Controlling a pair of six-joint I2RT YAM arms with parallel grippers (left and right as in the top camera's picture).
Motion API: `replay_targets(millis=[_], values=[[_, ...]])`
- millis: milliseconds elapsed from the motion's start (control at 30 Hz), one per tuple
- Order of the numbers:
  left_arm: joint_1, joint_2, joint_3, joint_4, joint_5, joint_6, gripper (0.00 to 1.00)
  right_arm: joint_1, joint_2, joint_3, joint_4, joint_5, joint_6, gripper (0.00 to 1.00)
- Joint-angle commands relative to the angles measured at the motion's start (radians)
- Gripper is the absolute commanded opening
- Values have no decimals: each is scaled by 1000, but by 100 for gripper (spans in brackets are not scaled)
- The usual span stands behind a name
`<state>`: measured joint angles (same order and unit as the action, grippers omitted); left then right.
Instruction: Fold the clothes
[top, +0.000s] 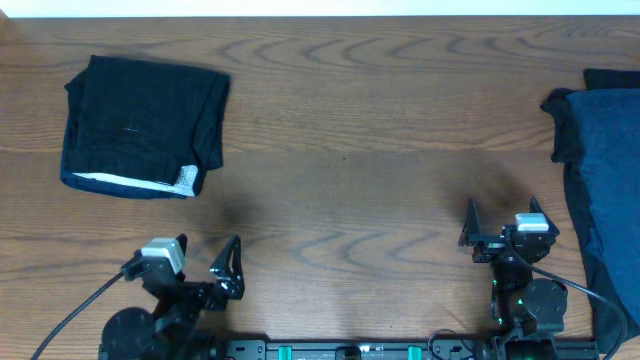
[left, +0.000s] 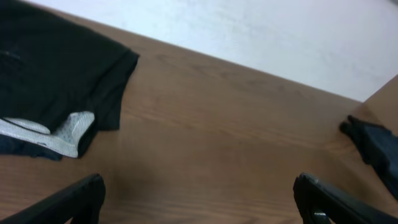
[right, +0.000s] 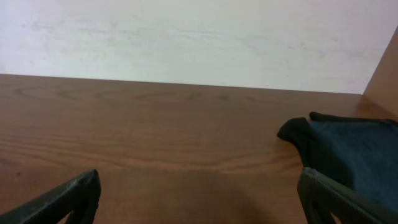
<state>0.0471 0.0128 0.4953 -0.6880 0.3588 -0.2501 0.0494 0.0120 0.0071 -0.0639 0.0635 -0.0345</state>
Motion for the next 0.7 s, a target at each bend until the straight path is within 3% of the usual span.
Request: replay_targets(millis=[0,367,467,667], values=[[-11,-10,-60,95,-9,3,98,-7,-6,-2,-3,3,-12,99],[-14,-11,-356,789,-13,3,98,-7,-6,-2,-3,3,-12,99],[-22,-11,-409,875,-69,3,98,-7,-6,-2,-3,3,-12,99],[-66,-11,-443,873,-248,8,98,-7,-6,-2,-3,3,-12,99]])
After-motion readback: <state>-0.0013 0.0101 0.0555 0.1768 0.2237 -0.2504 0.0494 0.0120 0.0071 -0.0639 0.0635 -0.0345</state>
